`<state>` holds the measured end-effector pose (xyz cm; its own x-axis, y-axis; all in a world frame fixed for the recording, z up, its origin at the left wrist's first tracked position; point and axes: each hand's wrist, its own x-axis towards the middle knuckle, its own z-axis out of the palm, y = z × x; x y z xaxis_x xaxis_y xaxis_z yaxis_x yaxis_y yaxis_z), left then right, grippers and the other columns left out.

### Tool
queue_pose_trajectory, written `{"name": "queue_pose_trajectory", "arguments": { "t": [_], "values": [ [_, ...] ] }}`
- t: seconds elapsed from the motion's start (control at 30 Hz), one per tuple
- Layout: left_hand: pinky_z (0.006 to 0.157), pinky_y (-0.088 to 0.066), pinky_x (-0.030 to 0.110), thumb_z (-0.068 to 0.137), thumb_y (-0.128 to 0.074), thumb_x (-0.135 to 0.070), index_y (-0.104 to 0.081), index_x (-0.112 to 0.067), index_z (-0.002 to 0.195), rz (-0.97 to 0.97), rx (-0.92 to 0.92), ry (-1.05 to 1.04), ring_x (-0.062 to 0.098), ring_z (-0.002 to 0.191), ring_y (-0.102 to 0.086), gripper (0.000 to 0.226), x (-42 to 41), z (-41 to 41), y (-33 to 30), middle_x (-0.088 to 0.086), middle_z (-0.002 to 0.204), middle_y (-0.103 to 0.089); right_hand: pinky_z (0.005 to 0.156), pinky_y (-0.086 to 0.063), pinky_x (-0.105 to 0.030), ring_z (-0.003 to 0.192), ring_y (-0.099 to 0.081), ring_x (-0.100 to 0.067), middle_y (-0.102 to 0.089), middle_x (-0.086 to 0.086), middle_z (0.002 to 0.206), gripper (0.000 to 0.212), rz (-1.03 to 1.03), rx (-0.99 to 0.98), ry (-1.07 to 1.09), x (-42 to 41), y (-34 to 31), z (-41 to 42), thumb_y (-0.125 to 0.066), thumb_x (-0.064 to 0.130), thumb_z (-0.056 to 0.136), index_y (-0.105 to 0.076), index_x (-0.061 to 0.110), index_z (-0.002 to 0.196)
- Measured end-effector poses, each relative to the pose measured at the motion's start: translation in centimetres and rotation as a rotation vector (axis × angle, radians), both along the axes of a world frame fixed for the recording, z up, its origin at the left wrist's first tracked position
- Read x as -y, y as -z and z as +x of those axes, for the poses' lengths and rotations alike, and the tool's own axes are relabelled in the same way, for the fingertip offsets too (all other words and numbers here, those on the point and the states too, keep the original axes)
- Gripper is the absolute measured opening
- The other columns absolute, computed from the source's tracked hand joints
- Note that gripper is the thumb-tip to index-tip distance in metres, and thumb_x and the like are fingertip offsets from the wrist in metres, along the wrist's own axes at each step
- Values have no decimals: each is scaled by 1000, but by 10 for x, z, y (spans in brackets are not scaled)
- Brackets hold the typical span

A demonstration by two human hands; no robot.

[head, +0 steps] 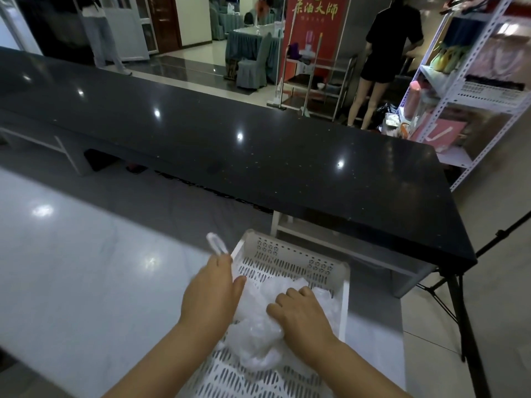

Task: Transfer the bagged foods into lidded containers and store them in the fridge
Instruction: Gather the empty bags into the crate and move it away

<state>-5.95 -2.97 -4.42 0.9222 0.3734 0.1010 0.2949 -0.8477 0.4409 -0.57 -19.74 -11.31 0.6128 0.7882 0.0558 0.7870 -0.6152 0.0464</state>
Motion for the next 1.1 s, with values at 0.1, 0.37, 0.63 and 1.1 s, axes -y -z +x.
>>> {"name": "queue_pose_trajectory", "arguments": {
  "t": [0.1, 0.37, 0.63, 1.1],
  "values": [
    [71, -43, 20, 94, -44, -40, -48, -20, 118, -165, 36, -67, 14, 91, -59, 31, 10, -9, 14, -3, 116, -56, 55, -39, -26, 54, -48, -14, -50, 9, 55, 31, 14, -9, 33, -1, 0, -2, -83, 24, 46, -56, 27, 63],
    [56, -42, 26, 96, -36, -47, -51, -20, 87, 149, -131, 11, 15, 68, -59, 32, 9, -22, 21, -3, 81, -62, 57, -42, -27, 55, -49, -14, -51, 10, 56, 35, 48, -26, 115, -3, 3, -8, -84, 27, 41, -56, 29, 62],
    [97, -40, 29, 98, -35, -37, -40, -30, 135, -84, -111, 340, 12, 115, -52, 38, 35, 6, 45, -3, 130, -54, 67, -38, -28, 66, -50, -15, -56, 8, 69, 40, 135, 27, 78, 0, 8, -10, -82, 24, 49, -59, 26, 81],
    [98, -40, 27, 95, -40, -22, -45, -29, 136, -43, -214, 322, 14, 117, -53, 41, 9, -13, 29, -5, 134, -54, 95, -38, -37, 117, -50, -20, -55, 4, 127, 47, -25, -229, 56, -6, -10, 10, -61, 30, 80, -49, 33, 125]
  ]
}}
